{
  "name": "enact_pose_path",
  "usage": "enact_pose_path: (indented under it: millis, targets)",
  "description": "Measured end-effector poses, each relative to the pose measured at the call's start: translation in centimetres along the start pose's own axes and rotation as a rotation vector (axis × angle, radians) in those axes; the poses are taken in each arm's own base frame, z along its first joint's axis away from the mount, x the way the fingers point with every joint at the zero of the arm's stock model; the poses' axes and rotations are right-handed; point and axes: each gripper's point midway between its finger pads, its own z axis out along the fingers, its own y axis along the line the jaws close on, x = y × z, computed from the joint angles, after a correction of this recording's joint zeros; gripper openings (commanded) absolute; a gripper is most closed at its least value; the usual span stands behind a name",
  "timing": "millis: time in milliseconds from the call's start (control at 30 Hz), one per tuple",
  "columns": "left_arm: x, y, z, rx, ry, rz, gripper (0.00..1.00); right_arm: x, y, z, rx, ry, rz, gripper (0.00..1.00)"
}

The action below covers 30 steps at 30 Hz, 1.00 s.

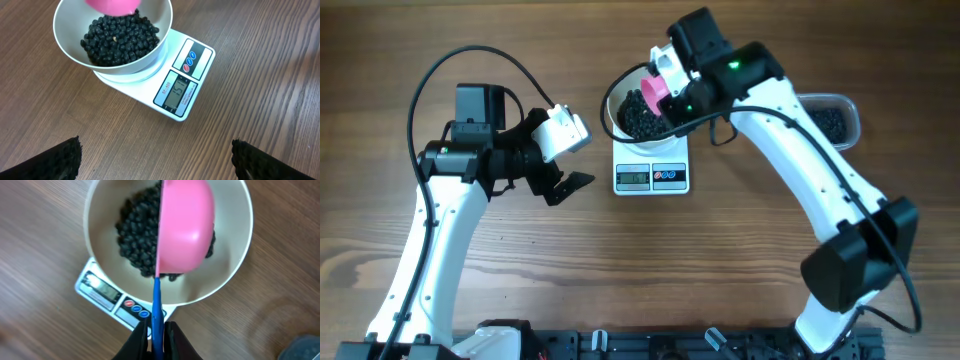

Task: Scoop item into bowl and weigh 150g on scale
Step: 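Carry the scoop left over the white bowl and tip beans in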

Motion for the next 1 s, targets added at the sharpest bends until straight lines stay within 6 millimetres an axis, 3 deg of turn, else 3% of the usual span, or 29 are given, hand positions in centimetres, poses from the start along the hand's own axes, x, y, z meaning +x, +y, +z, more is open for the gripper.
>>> enact_pose_path:
  millis: [233,433,1000]
  targets:
    - [0.0,0.0,0.0,0.0,0.0,0.0,1.0,0.3,-2.2,2.0,0.129,0.046,-0.001,0.04]
    - [0.0,0.0,0.0,0.0,0.0,0.0,1.0,0.7,-2.9,3.7,0.162,0.083,-0.003,0.04]
    - [0.0,0.0,0.0,0.0,0.0,0.0,1.0,0.6,-2.3,3.8,0.124,0.078,-0.026,0.04]
